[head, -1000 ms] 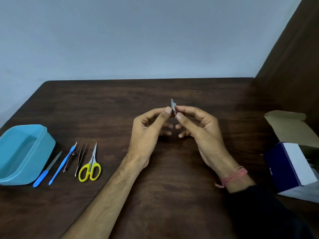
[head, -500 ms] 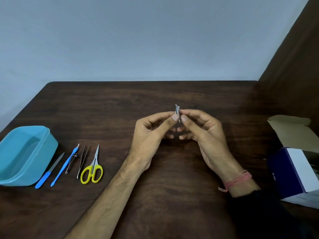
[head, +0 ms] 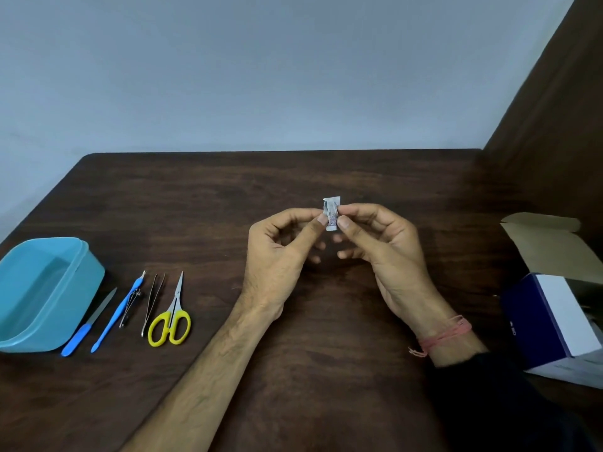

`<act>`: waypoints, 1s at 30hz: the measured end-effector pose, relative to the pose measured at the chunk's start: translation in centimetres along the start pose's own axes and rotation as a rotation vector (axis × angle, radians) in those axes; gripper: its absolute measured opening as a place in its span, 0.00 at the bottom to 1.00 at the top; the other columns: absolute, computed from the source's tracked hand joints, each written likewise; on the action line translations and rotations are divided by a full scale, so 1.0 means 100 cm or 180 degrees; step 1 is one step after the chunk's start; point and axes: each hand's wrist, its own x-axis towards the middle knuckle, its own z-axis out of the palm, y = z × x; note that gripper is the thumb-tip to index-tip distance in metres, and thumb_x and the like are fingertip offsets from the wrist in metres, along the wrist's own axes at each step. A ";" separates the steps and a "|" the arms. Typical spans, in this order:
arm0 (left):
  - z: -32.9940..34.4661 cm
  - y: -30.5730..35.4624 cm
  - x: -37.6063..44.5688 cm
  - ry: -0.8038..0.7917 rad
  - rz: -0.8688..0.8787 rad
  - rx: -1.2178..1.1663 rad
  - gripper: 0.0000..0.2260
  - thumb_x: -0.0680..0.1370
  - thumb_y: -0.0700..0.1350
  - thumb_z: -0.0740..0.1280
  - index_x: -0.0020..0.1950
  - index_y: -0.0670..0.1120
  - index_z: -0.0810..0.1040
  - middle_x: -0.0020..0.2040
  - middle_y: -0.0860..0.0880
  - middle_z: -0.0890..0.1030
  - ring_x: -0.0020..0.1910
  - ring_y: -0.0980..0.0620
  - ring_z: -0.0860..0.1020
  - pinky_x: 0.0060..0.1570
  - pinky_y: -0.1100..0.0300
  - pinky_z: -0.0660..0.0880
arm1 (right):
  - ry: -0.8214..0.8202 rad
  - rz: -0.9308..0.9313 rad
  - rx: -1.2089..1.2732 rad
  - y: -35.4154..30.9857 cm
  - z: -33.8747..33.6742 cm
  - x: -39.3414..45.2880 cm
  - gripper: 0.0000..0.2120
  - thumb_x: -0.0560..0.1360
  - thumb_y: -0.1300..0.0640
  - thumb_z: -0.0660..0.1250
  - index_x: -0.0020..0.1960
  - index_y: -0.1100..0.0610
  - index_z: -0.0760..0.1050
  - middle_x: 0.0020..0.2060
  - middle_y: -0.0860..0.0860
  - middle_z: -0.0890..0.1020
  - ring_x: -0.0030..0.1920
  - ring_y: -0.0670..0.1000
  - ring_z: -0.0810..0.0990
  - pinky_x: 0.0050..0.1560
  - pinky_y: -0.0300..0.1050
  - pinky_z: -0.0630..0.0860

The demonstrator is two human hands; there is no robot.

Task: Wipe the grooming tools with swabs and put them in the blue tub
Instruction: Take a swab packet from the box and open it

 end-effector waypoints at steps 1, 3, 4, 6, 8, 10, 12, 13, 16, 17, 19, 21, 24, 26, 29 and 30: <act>0.000 0.000 0.000 0.0014 0.0004 -0.0003 0.04 0.83 0.42 0.76 0.56 0.44 0.90 0.47 0.47 0.90 0.41 0.50 0.85 0.37 0.55 0.82 | 0.0004 0.0004 -0.0013 0.000 -0.001 0.000 0.10 0.81 0.65 0.75 0.62 0.63 0.85 0.58 0.57 0.90 0.48 0.53 0.87 0.42 0.43 0.85; 0.000 0.000 0.000 0.0022 0.0006 0.0002 0.04 0.83 0.41 0.76 0.55 0.44 0.90 0.46 0.48 0.90 0.40 0.51 0.85 0.35 0.55 0.81 | 0.0015 0.0008 -0.0023 0.001 -0.001 0.000 0.10 0.81 0.66 0.75 0.62 0.64 0.84 0.57 0.57 0.90 0.47 0.52 0.87 0.42 0.42 0.85; 0.000 0.000 0.000 0.0022 0.0001 0.0001 0.03 0.83 0.41 0.76 0.54 0.44 0.90 0.45 0.48 0.89 0.40 0.51 0.84 0.34 0.56 0.81 | 0.0035 0.0014 -0.0004 0.002 -0.001 0.001 0.10 0.81 0.66 0.75 0.62 0.64 0.84 0.56 0.58 0.90 0.46 0.51 0.87 0.41 0.42 0.85; 0.000 0.000 0.001 0.0037 -0.0023 0.0010 0.03 0.83 0.41 0.76 0.53 0.45 0.90 0.43 0.49 0.88 0.39 0.52 0.84 0.33 0.57 0.81 | 0.0108 0.0052 0.0114 0.001 0.000 0.002 0.11 0.81 0.66 0.74 0.62 0.63 0.84 0.54 0.57 0.90 0.43 0.50 0.87 0.40 0.42 0.84; 0.001 0.000 0.001 0.0072 -0.0039 0.0046 0.03 0.82 0.41 0.76 0.52 0.47 0.90 0.42 0.48 0.88 0.37 0.52 0.83 0.32 0.57 0.80 | 0.0163 0.0113 0.0231 0.001 -0.001 0.004 0.11 0.81 0.66 0.74 0.63 0.60 0.84 0.50 0.56 0.90 0.41 0.49 0.86 0.39 0.41 0.84; 0.002 -0.001 0.002 0.0129 -0.0038 0.0078 0.04 0.82 0.40 0.77 0.50 0.48 0.90 0.41 0.47 0.87 0.36 0.52 0.82 0.30 0.58 0.79 | 0.0171 0.0143 0.0254 0.002 -0.001 0.005 0.10 0.82 0.66 0.73 0.61 0.59 0.85 0.47 0.54 0.89 0.39 0.48 0.85 0.38 0.40 0.83; 0.003 -0.001 0.002 0.0213 -0.0041 0.0116 0.05 0.82 0.38 0.77 0.49 0.47 0.90 0.39 0.48 0.86 0.35 0.53 0.81 0.29 0.59 0.78 | 0.0181 0.0164 0.0249 0.003 -0.002 0.006 0.07 0.82 0.66 0.73 0.59 0.60 0.85 0.44 0.51 0.88 0.37 0.47 0.83 0.37 0.40 0.81; 0.003 -0.001 0.002 0.0254 -0.0054 0.0127 0.05 0.82 0.37 0.77 0.49 0.46 0.89 0.38 0.48 0.86 0.34 0.53 0.80 0.28 0.59 0.78 | 0.0180 0.0178 0.0239 0.004 -0.002 0.006 0.07 0.82 0.67 0.73 0.57 0.59 0.85 0.42 0.50 0.87 0.36 0.46 0.81 0.36 0.39 0.80; 0.002 -0.001 0.001 0.0358 -0.0078 0.0094 0.05 0.80 0.34 0.77 0.53 0.44 0.87 0.34 0.50 0.84 0.31 0.53 0.79 0.26 0.59 0.77 | 0.0147 0.0203 0.0185 0.005 -0.001 0.007 0.07 0.82 0.67 0.72 0.54 0.57 0.85 0.40 0.48 0.85 0.34 0.46 0.77 0.34 0.38 0.78; 0.001 -0.001 0.001 0.0383 -0.0056 0.0106 0.06 0.80 0.34 0.77 0.53 0.44 0.85 0.34 0.50 0.84 0.30 0.53 0.79 0.26 0.59 0.77 | 0.0137 0.0203 0.0166 0.005 -0.001 0.007 0.07 0.82 0.67 0.72 0.53 0.56 0.85 0.40 0.47 0.85 0.34 0.46 0.77 0.34 0.38 0.77; 0.001 -0.002 0.001 0.0396 -0.0002 0.0190 0.07 0.79 0.35 0.78 0.49 0.45 0.84 0.35 0.49 0.85 0.31 0.52 0.80 0.26 0.59 0.77 | 0.0138 0.0202 0.0141 0.004 -0.001 0.007 0.08 0.83 0.67 0.72 0.52 0.55 0.85 0.40 0.48 0.84 0.33 0.46 0.76 0.33 0.39 0.77; 0.002 -0.002 0.000 0.0368 0.0012 0.0283 0.07 0.79 0.37 0.80 0.47 0.47 0.85 0.38 0.46 0.87 0.33 0.49 0.81 0.28 0.58 0.78 | 0.0176 0.0206 0.0148 0.003 -0.002 0.007 0.07 0.83 0.67 0.72 0.53 0.56 0.84 0.41 0.48 0.84 0.33 0.46 0.76 0.33 0.39 0.77; 0.003 -0.003 0.000 0.0370 -0.0006 0.0371 0.05 0.78 0.39 0.81 0.48 0.48 0.89 0.41 0.45 0.89 0.34 0.45 0.81 0.29 0.57 0.79 | 0.0192 0.0196 0.0137 0.003 -0.002 0.007 0.06 0.83 0.67 0.72 0.54 0.57 0.84 0.41 0.48 0.85 0.34 0.46 0.76 0.34 0.39 0.77; 0.002 -0.003 0.001 0.0425 -0.0020 0.0431 0.05 0.79 0.39 0.80 0.51 0.49 0.90 0.40 0.42 0.88 0.33 0.46 0.82 0.30 0.56 0.80 | 0.0183 0.0189 0.0109 0.003 -0.001 0.006 0.06 0.83 0.67 0.72 0.54 0.57 0.84 0.41 0.48 0.85 0.33 0.46 0.76 0.34 0.39 0.77; 0.002 -0.003 0.001 0.0435 0.0053 0.0482 0.06 0.79 0.38 0.80 0.52 0.48 0.91 0.46 0.46 0.89 0.34 0.47 0.83 0.29 0.56 0.81 | 0.0171 0.0197 0.0072 0.003 -0.001 0.006 0.06 0.84 0.67 0.71 0.54 0.58 0.83 0.41 0.47 0.85 0.33 0.46 0.77 0.34 0.39 0.77; 0.003 -0.003 0.001 0.0412 0.0083 0.0481 0.06 0.79 0.37 0.80 0.53 0.47 0.91 0.50 0.48 0.89 0.34 0.48 0.83 0.29 0.56 0.81 | 0.0163 0.0202 0.0060 0.003 -0.001 0.007 0.06 0.84 0.67 0.71 0.54 0.58 0.83 0.40 0.47 0.85 0.33 0.46 0.77 0.33 0.39 0.78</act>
